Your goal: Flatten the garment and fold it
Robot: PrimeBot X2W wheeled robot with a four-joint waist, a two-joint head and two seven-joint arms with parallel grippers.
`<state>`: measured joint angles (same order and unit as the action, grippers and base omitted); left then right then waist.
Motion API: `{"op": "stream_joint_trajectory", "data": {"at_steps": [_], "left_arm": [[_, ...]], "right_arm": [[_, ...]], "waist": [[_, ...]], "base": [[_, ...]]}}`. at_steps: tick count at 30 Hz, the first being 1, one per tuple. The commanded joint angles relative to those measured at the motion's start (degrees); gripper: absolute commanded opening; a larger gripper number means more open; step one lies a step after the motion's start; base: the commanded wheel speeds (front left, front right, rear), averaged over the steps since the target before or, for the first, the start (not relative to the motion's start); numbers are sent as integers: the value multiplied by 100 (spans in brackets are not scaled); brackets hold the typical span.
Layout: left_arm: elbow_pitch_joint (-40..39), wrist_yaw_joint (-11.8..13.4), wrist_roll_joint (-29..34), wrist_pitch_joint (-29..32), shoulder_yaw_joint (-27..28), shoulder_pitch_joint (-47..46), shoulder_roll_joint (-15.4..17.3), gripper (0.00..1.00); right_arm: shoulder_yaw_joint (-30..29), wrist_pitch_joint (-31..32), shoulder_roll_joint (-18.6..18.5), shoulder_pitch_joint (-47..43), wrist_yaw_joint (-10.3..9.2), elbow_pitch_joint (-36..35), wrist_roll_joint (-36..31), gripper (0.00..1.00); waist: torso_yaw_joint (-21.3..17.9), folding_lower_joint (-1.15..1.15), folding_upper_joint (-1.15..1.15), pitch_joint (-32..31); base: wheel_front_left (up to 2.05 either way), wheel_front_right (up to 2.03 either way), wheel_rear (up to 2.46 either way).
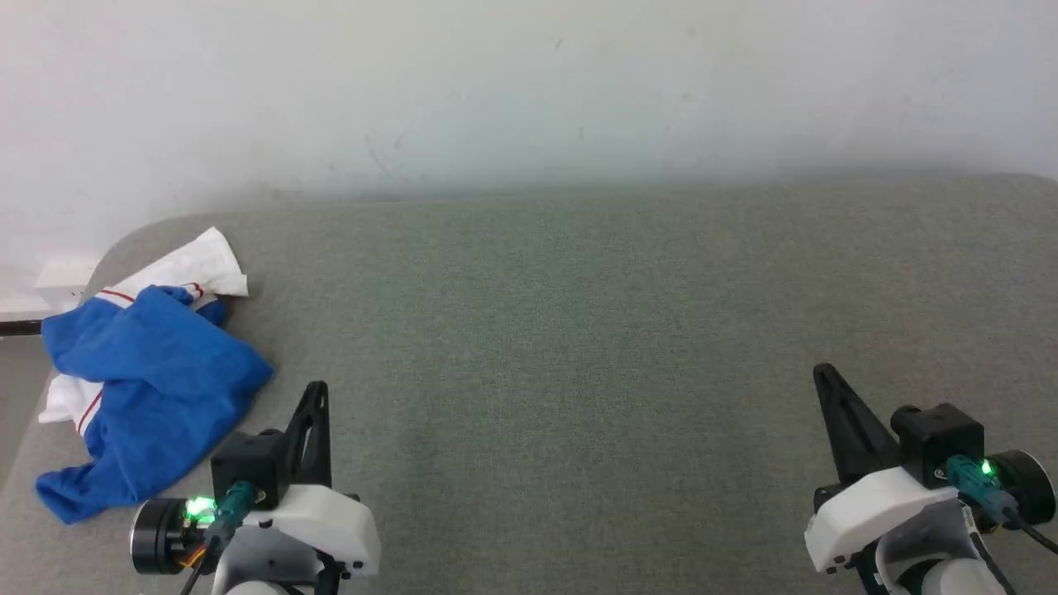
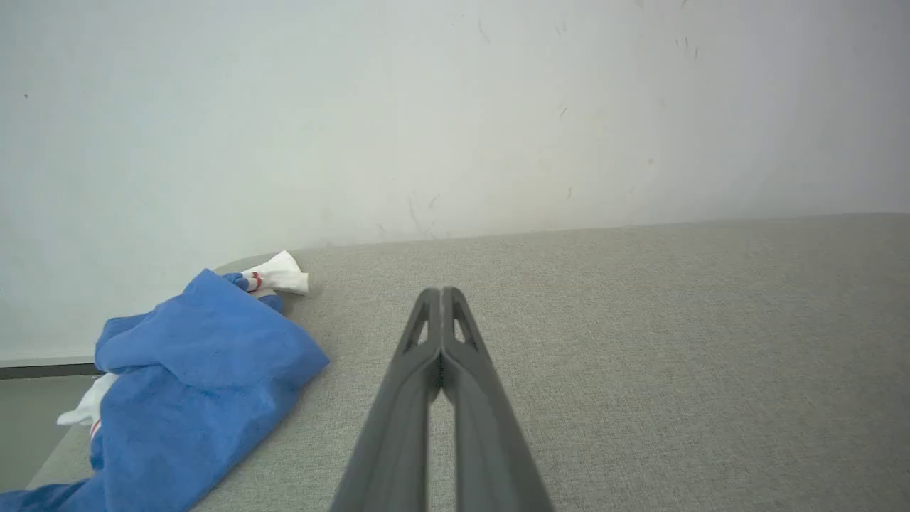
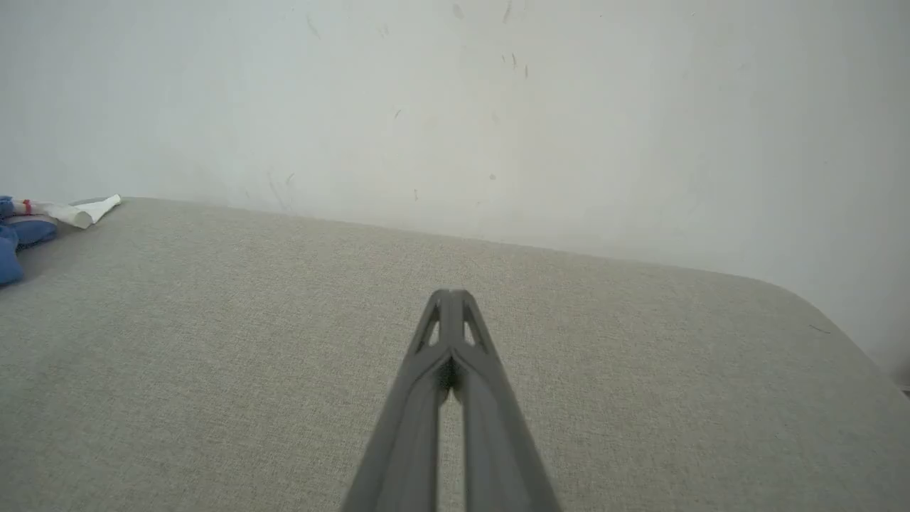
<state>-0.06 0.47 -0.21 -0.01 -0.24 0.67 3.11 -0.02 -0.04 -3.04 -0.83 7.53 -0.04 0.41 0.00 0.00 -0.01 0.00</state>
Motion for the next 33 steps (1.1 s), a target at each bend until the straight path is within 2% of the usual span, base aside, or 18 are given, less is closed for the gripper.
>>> {"op": "stream_joint_trajectory", "data": {"at_steps": [1,29,30,33], "left_arm": [[6,-47,21,1,24,-67,-24,0],[6,-47,21,1,24,-67,-24,0],[-1,2,0,-1,-2,2,1,100],[-1,2,-1,-2,-7,4,2,100]], "right_arm": [[2,4,16,83,-4,4,-41,0],[2,4,16,83,-4,4,-41,0],[0,-1,-1,-2,0,0,3,100],[0,-2,-3,-8,0,1,6,100]], "waist": [[0,0,1,0],[0,0,1,0],[0,0,0,0],[0,0,0,0]], "base": [[0,0,0],[0,0,0],[0,0,0],[0,0,0]]}}
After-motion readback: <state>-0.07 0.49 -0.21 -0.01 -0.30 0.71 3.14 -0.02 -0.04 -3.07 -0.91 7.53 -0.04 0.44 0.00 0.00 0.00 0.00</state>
